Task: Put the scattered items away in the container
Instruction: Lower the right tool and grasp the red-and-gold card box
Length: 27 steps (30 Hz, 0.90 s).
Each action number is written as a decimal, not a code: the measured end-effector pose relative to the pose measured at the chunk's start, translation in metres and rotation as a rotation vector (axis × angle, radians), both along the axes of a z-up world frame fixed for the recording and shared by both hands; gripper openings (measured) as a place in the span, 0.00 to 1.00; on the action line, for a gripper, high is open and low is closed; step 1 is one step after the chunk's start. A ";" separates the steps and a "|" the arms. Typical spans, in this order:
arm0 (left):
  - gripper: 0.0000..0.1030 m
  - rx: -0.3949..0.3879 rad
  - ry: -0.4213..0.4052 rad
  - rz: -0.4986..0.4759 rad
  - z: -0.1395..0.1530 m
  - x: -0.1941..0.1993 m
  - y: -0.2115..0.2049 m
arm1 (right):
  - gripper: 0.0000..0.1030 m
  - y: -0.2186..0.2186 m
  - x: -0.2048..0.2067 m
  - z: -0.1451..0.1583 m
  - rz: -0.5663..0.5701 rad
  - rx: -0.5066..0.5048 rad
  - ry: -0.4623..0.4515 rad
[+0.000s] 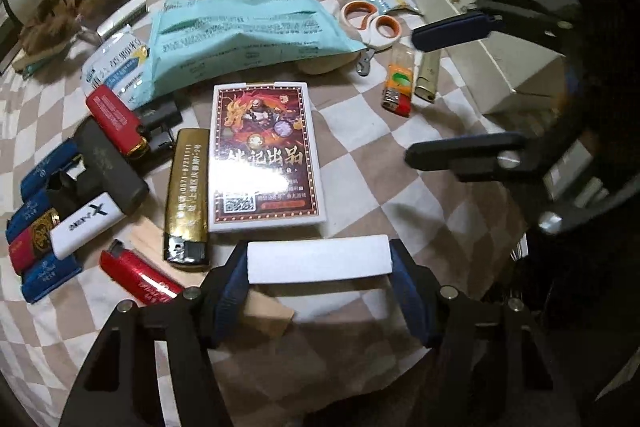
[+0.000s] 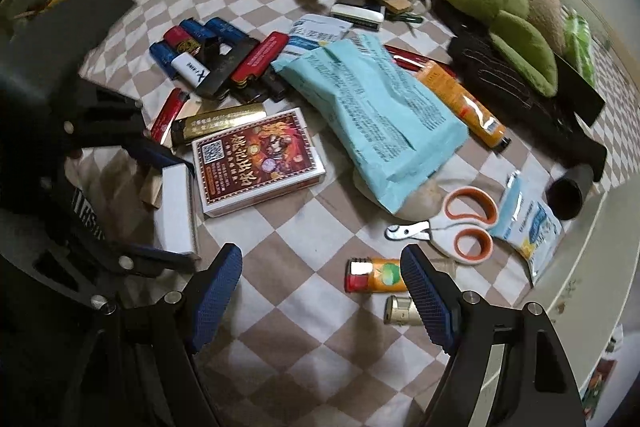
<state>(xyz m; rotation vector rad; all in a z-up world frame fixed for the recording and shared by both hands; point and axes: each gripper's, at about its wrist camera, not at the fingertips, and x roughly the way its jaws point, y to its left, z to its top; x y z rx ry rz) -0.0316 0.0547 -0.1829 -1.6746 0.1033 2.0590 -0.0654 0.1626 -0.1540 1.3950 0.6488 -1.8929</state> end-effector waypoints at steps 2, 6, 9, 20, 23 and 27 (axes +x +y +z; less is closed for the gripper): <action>0.65 0.009 0.002 -0.002 0.006 0.002 -0.005 | 0.79 -0.003 0.000 -0.001 0.017 -0.011 -0.006; 0.65 0.029 0.014 0.013 0.020 0.004 -0.018 | 0.79 -0.011 -0.003 -0.001 0.047 -0.045 -0.015; 0.65 0.031 0.042 0.028 0.028 0.005 -0.026 | 0.79 -0.019 -0.005 -0.003 0.069 -0.063 -0.024; 0.65 0.047 0.087 0.050 0.055 0.007 -0.066 | 0.93 -0.067 -0.001 -0.018 0.236 -0.041 0.003; 0.65 0.042 0.080 0.040 0.052 0.006 -0.067 | 0.93 -0.075 -0.005 -0.028 0.253 -0.013 -0.017; 0.65 0.038 0.067 0.035 0.046 0.005 -0.070 | 0.93 -0.086 -0.009 -0.042 0.277 0.062 -0.007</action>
